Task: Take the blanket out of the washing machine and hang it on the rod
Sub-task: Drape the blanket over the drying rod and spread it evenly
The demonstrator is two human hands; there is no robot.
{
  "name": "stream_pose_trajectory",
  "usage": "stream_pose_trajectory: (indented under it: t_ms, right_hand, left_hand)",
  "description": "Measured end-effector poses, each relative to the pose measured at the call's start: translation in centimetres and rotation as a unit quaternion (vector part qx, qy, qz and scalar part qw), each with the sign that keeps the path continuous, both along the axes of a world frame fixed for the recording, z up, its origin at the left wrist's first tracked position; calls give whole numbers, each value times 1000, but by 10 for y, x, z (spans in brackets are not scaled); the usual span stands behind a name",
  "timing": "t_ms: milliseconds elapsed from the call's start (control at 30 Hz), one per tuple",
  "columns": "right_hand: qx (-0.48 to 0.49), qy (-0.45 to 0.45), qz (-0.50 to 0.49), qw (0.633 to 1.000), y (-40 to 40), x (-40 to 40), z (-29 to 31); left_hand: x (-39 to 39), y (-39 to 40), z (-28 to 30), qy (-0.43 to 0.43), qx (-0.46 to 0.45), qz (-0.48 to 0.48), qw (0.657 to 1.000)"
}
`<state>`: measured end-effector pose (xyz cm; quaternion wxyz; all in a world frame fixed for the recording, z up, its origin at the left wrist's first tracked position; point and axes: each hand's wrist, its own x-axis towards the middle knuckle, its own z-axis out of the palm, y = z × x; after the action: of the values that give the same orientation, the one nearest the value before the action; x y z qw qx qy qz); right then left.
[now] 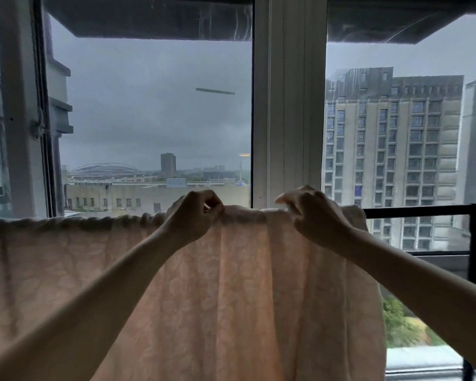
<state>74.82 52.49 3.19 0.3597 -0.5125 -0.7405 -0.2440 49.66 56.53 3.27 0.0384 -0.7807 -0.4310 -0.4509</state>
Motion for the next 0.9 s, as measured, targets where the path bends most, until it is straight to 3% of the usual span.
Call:
stream_pose_trajectory:
  t_ms: [167,433,633,767,900]
  right_hand:
    - [-8,-4,29,1000,8,-11,-10]
    - [7,61,-64,996,7,10,1]
    - [-13,24,29,999,0,-3,-5]
    - [1,27,9,1000,1,-9,-4]
    - [-2,48,21,999,4,-27,10]
  left_hand:
    - [-16,0,2,11,-17,-7,1000]
    - [-51,-5,4,39,-3,41,998]
    - [-39,-13,0,46,9,29,998]
    - [-31,-16,-10,103,47,6,994]
    - [-32,-15,-11,103,64,-4,993]
